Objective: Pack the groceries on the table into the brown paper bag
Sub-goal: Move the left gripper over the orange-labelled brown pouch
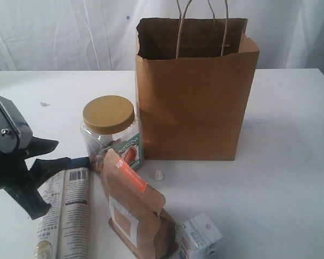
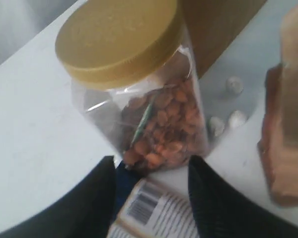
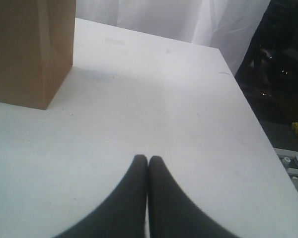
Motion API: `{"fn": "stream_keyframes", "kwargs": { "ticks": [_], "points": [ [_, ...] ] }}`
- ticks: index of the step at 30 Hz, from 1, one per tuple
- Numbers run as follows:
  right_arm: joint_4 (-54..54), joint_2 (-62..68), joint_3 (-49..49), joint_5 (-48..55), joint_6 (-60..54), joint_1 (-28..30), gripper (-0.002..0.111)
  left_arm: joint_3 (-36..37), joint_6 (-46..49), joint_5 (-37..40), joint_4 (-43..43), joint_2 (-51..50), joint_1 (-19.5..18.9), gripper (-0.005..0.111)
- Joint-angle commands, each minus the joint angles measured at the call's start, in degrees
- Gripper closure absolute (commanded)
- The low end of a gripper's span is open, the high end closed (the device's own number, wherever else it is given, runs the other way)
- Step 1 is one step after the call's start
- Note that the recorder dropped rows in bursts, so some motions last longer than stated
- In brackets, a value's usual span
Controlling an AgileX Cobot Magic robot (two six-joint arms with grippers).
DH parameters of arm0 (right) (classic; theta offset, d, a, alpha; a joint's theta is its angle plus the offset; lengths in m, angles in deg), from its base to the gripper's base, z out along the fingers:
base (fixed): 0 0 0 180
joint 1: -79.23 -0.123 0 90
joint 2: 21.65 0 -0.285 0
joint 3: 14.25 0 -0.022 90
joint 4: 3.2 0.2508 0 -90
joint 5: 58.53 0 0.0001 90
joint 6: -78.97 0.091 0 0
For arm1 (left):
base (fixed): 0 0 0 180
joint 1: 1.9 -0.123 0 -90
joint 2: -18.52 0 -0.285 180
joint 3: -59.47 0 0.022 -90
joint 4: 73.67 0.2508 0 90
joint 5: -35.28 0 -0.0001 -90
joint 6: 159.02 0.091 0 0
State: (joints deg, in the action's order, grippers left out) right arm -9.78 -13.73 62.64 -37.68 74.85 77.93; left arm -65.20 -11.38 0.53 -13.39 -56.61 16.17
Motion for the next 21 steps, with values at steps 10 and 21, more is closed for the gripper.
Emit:
{"fn": "stream_keyframes", "kwargs": {
  "ticks": [10,21],
  "points": [
    [-0.1,-0.1,0.3,-0.7,0.0,0.3,0.108,-0.3,-19.4,-13.6,-0.2,-2.6,0.4,0.035],
    [-0.1,-0.1,0.3,-0.7,0.0,0.3,0.108,-3.3,-3.4,-28.6,15.2,-2.0,0.4,0.035]
  ]
}}
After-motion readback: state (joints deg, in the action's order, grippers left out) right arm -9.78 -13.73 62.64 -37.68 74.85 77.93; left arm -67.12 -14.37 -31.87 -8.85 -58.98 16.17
